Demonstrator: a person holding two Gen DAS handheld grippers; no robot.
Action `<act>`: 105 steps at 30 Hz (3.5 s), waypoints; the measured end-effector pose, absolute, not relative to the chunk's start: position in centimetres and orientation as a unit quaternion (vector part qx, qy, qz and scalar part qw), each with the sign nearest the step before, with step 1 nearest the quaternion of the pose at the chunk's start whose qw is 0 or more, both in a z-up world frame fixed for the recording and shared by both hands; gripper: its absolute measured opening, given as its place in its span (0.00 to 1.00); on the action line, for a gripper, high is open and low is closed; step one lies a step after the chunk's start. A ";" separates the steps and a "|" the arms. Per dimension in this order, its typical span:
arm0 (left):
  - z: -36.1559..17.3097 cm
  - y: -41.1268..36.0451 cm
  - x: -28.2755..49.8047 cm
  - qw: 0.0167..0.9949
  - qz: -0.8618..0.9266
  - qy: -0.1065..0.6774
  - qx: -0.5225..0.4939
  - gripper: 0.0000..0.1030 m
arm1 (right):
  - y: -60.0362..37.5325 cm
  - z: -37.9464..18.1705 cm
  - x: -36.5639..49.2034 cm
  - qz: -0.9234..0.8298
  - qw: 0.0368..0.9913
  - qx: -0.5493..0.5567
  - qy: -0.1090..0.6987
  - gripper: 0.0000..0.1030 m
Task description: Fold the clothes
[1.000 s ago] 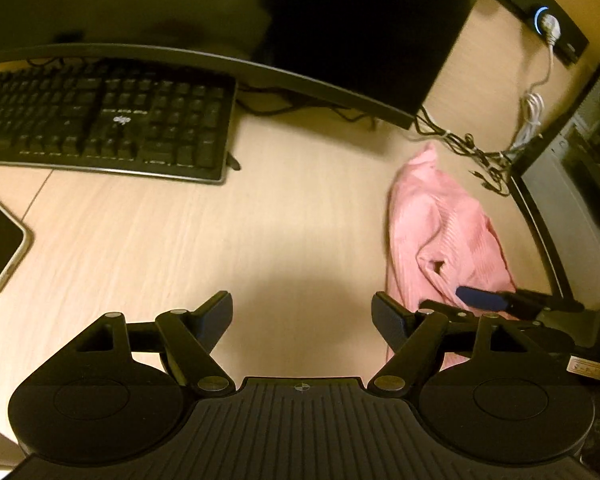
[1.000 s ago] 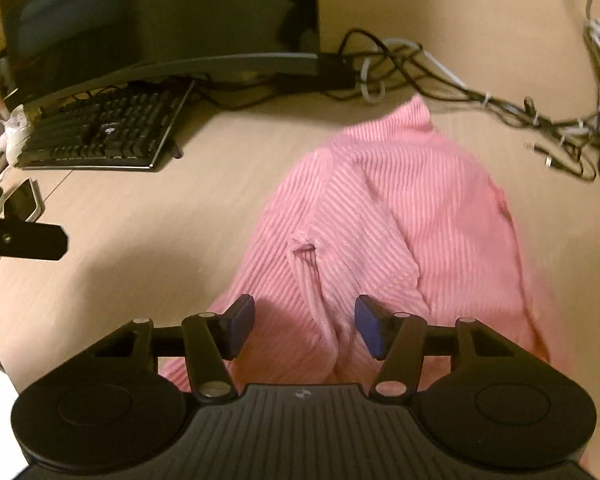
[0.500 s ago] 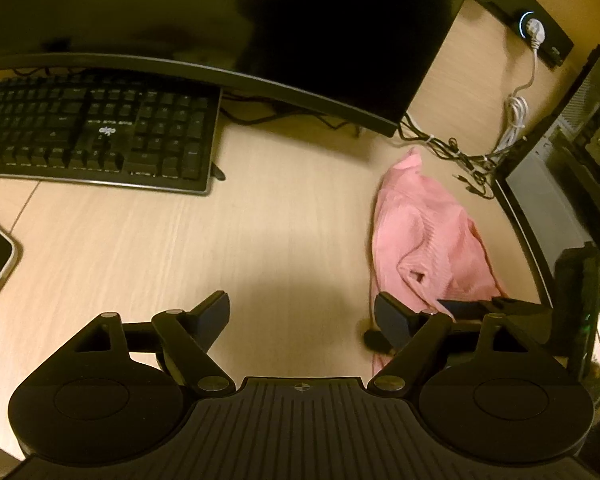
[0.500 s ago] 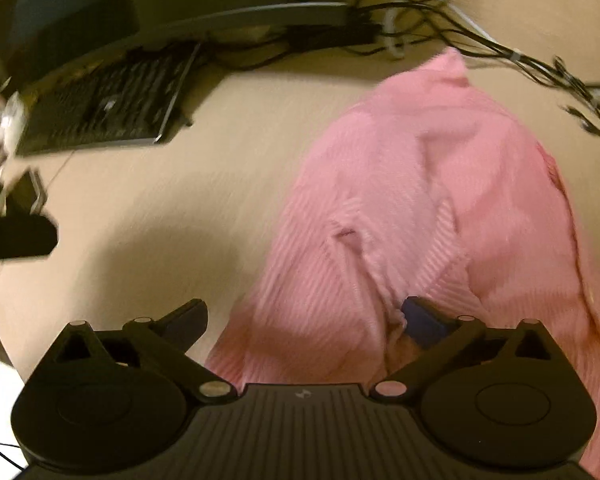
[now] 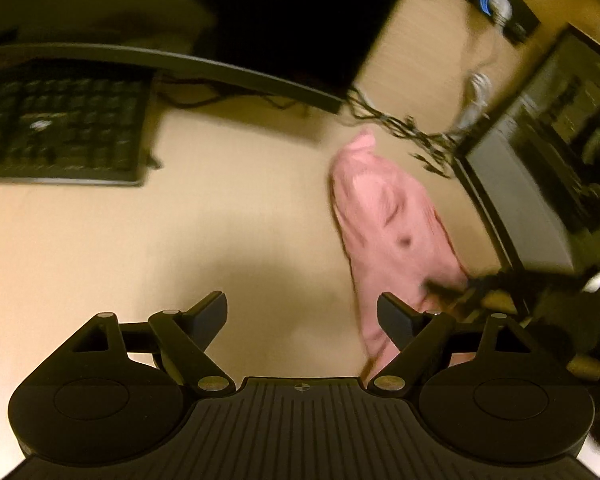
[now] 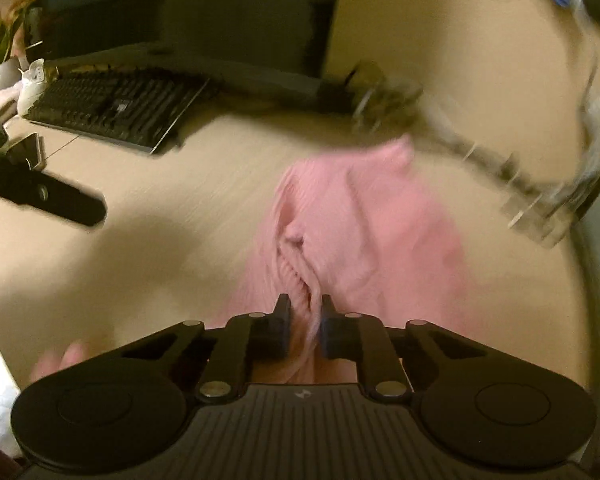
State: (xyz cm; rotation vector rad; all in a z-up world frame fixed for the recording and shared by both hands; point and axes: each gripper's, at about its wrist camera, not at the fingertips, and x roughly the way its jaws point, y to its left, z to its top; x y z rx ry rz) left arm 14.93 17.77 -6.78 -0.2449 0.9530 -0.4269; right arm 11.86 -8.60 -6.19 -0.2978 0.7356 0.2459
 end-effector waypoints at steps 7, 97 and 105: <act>-8.0 12.9 16.5 0.842 -0.271 0.460 -0.079 0.85 | -15.1 0.4 10.6 -0.042 0.943 -0.216 0.248 0.08; 0.9 10.8 20.5 0.914 -0.181 0.356 -0.067 0.05 | -13.4 -8.2 13.7 0.043 0.928 -0.075 0.362 1.00; -3.8 24.6 18.3 0.909 -0.043 0.388 -0.149 0.07 | -14.4 -10.4 12.8 -0.044 0.902 -0.112 0.415 1.00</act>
